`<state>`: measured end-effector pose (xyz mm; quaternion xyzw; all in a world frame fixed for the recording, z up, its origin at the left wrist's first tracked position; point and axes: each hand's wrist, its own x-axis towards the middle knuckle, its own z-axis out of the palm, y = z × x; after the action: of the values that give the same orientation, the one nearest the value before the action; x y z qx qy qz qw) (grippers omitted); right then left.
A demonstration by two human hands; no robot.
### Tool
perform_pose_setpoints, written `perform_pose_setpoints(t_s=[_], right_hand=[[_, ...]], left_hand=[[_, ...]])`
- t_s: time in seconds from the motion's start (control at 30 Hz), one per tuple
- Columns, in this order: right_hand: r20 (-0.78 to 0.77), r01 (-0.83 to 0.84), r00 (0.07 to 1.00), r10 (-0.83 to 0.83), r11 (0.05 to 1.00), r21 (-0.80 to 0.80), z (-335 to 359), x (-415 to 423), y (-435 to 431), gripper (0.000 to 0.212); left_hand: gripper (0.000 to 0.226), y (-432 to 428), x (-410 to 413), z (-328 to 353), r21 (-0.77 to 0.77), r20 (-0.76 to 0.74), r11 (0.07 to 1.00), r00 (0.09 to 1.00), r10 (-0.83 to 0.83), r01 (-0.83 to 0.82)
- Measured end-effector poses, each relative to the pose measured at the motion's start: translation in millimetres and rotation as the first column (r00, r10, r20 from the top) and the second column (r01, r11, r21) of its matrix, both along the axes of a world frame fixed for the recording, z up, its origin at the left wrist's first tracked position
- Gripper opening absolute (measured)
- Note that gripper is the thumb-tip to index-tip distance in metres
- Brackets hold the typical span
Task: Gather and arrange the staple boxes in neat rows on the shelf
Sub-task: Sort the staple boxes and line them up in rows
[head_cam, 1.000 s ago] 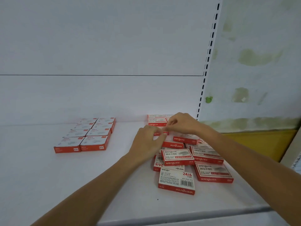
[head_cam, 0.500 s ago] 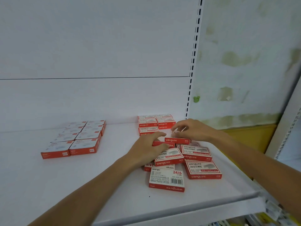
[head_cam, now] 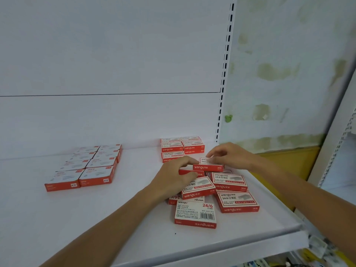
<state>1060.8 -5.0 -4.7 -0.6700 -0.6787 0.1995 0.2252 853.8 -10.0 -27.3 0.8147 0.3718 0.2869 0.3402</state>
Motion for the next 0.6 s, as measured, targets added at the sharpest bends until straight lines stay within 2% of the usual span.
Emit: perform_pose_setpoints(t_s=[0.1, 0.27, 0.4, 0.53, 0.6], right_hand=[[-0.072, 0.03, 0.997, -0.027, 0.998, 0.047, 2, -3, 1, 0.019], [-0.086, 0.064, 0.995, -0.047, 0.975, 0.211, 13, -11, 5, 0.016], [-0.147, 0.063, 0.989, -0.015, 0.942, 0.331, 20, -20, 6, 0.005], [-0.339, 0.038, 0.938, 0.075, 0.948, 0.315, 19, -30, 4, 0.01], [-0.352, 0.032, 0.932, 0.086, 0.948, 0.315, 19, -34, 4, 0.01]], left_hand=[[0.02, 1, 0, 0, -0.04, 0.044, 0.999, 0.999, -0.004, 0.006], [0.019, -2, 2, 1, -0.086, 0.068, 0.996, 0.998, -0.016, 0.022], [0.038, -5, 5, 0, -0.109, 0.158, 0.992, 0.984, 0.082, -0.065], [0.049, -2, 6, 0, -0.146, 0.245, 0.978, 0.953, 0.181, -0.148], [0.049, 0, 6, 0, -0.187, 0.293, 0.971, 0.935, 0.199, -0.147]])
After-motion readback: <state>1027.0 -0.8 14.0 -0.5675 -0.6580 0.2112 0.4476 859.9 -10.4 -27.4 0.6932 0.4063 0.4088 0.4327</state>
